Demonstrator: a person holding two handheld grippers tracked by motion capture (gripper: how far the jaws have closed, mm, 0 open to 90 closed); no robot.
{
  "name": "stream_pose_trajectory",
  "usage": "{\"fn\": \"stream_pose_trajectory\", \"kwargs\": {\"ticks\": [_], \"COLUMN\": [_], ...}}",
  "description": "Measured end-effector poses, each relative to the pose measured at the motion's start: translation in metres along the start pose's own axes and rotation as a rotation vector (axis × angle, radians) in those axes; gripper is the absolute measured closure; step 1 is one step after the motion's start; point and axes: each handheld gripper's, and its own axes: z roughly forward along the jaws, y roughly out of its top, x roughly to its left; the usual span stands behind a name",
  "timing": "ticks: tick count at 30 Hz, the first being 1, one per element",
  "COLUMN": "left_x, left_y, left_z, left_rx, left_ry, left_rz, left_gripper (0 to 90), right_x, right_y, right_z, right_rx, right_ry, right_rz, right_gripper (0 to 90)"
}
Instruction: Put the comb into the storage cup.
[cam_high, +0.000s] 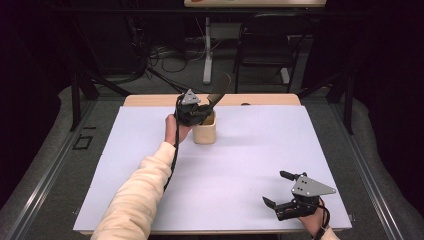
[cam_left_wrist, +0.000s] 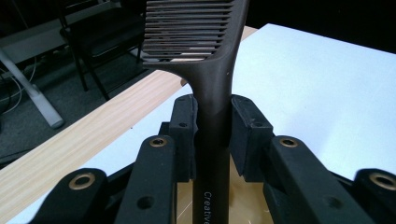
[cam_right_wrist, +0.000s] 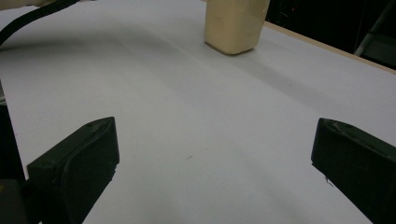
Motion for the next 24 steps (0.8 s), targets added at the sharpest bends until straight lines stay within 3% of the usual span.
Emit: {"fn": "stream_pose_trajectory", "kwargs": {"ticks": [24], "left_x": [-0.0015], "left_y": [-0.0021], "left_z": [0.0027], "left_rx": [0.034], "left_ry": [-0.002], "left_rz": [0.011], "left_gripper": [72.0], "right_x": [-0.0002], "right_y": [0.0000], "right_z": [0.0002], "right_rx": [-0.002], "right_ry": [0.000], "right_rz": [-0.001], "right_gripper": [0.4]}}
